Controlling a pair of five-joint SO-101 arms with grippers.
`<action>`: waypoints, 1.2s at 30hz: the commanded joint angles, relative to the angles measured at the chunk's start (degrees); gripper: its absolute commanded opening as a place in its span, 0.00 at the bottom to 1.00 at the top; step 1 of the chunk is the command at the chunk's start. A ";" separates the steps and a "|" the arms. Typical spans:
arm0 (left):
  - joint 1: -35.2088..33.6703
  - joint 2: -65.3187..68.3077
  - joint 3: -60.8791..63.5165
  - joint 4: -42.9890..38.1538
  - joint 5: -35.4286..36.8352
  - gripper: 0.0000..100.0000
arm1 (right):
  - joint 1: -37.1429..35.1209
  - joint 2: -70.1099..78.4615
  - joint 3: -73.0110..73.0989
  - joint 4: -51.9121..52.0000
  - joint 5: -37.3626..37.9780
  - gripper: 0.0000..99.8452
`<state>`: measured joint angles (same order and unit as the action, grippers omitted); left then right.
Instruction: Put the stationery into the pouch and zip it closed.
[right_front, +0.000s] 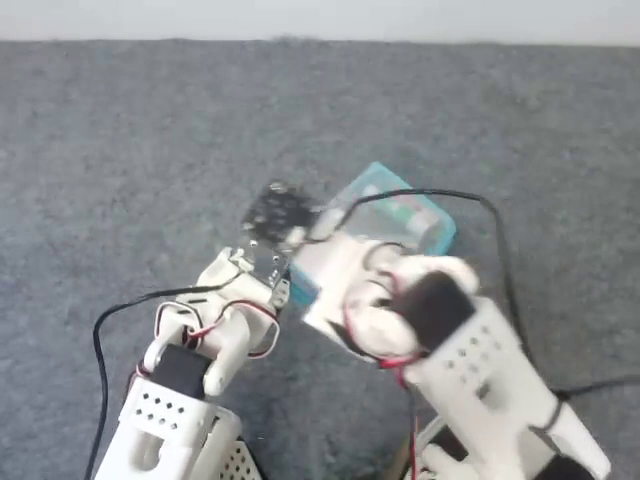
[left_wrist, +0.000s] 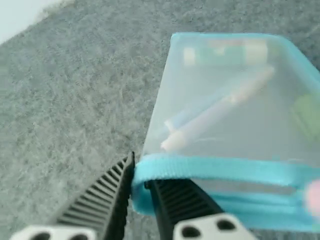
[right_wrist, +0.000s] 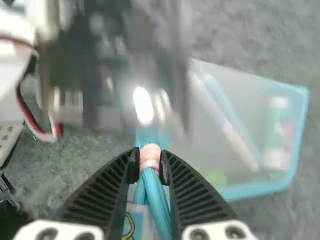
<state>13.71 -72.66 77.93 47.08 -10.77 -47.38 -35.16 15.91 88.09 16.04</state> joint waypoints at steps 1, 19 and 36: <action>-0.09 -3.96 -0.13 0.09 0.26 0.01 | -1.98 1.71 -4.92 -4.79 -0.79 0.01; 5.36 -4.13 0.92 1.32 1.23 0.01 | -0.13 7.78 -11.08 -2.68 0.62 0.01; -19.96 -4.04 -0.92 -8.44 17.05 0.01 | 7.96 -6.46 18.90 -19.47 -6.68 0.14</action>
<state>-5.19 -75.12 79.78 41.19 4.79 -40.18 -37.89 34.20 73.41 11.38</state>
